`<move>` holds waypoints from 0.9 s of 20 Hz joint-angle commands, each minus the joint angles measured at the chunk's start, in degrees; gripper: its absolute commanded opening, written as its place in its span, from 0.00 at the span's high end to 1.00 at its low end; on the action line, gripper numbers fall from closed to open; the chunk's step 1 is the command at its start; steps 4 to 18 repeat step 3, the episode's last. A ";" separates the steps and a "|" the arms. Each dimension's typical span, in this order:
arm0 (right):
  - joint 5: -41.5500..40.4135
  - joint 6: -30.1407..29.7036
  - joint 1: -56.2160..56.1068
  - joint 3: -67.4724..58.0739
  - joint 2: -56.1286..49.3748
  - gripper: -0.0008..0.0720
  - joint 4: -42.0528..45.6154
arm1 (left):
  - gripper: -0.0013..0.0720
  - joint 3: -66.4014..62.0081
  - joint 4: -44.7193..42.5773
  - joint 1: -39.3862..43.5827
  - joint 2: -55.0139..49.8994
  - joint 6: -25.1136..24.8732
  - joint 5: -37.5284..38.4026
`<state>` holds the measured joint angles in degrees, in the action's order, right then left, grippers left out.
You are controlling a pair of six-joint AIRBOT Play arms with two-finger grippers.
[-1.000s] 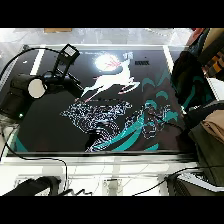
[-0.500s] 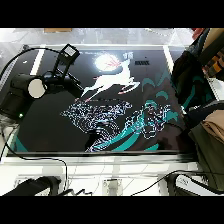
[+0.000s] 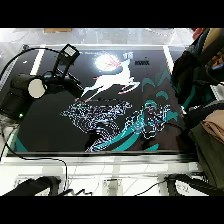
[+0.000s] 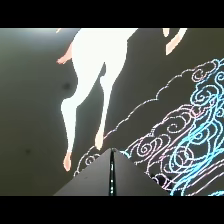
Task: Fold the clothes and pants, and hang the long-sleeved shirts on hangers.
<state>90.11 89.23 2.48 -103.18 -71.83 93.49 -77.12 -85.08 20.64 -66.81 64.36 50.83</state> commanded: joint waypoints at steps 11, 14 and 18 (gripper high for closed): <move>-1.20 0.20 -3.72 0.02 0.00 0.95 0.66 | 0.96 0.02 0.00 -0.02 0.04 0.00 0.00; -1.20 0.20 -3.72 0.02 0.00 0.95 0.66 | 0.96 0.02 0.00 -0.02 0.04 0.00 0.00; -1.20 0.20 -3.72 0.02 0.00 0.95 0.66 | 0.96 0.02 0.00 -0.02 0.04 0.00 0.00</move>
